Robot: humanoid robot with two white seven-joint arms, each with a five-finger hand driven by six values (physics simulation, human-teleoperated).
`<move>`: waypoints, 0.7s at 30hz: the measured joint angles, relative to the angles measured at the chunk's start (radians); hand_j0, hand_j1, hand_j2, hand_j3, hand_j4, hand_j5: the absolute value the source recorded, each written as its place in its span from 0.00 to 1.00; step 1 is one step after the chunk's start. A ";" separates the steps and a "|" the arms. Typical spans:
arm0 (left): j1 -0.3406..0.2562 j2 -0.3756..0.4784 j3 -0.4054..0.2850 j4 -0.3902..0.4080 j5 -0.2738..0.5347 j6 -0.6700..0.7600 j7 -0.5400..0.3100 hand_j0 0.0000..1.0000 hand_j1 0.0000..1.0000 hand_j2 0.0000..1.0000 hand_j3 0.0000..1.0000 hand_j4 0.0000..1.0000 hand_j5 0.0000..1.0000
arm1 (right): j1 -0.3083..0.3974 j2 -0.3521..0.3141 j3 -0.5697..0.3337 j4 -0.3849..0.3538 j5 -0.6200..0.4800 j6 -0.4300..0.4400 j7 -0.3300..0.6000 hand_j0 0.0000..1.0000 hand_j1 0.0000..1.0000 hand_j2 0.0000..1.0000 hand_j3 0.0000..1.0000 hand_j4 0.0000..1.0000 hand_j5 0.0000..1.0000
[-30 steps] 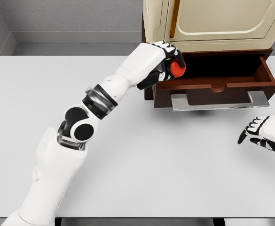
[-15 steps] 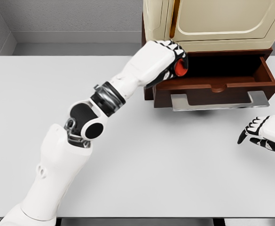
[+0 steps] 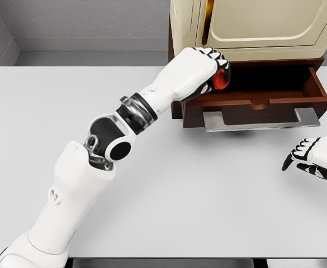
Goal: Put the switch into the drawer with left arm, and close the drawer with right arm
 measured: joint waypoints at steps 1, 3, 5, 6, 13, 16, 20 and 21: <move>-0.002 0.000 -0.001 0.000 0.000 0.000 0.000 0.63 0.63 0.63 0.63 0.63 0.63 | 0.000 0.000 0.000 0.000 0.000 0.000 0.000 0.51 0.51 0.51 0.51 0.51 0.51; -0.002 0.000 -0.002 0.000 -0.005 0.000 0.001 0.66 0.66 0.66 0.66 0.66 0.66 | 0.000 0.000 0.000 0.000 0.000 0.000 0.000 0.51 0.51 0.51 0.51 0.51 0.51; -0.006 0.000 -0.003 0.000 -0.016 0.001 0.001 0.66 0.66 0.66 0.66 0.66 0.66 | 0.000 0.000 0.000 0.000 0.000 0.000 0.000 0.51 0.51 0.51 0.51 0.51 0.51; -0.012 0.000 -0.003 0.001 -0.019 0.006 0.001 0.66 0.66 0.66 0.66 0.66 0.66 | 0.000 0.000 0.000 0.000 0.000 0.000 0.000 0.51 0.51 0.51 0.51 0.51 0.51; -0.031 0.000 -0.013 0.027 -0.033 0.022 0.005 0.66 0.66 0.66 0.66 0.66 0.66 | 0.000 0.000 0.000 0.001 0.000 0.000 0.000 0.51 0.51 0.51 0.51 0.51 0.51; -0.031 0.000 -0.017 0.029 -0.034 0.024 0.009 0.66 0.66 0.66 0.66 0.66 0.66 | 0.000 0.000 0.000 0.002 0.000 0.000 0.000 0.51 0.51 0.51 0.51 0.51 0.51; -0.029 0.000 -0.022 0.028 -0.035 0.026 0.012 0.66 0.66 0.66 0.66 0.66 0.66 | 0.000 0.000 0.000 0.003 0.000 0.000 0.000 0.51 0.51 0.51 0.51 0.51 0.51; -0.029 0.000 -0.022 0.027 -0.035 0.027 0.013 0.66 0.66 0.66 0.66 0.66 0.66 | 0.000 0.000 0.000 0.003 0.000 0.000 0.000 0.51 0.51 0.51 0.51 0.51 0.51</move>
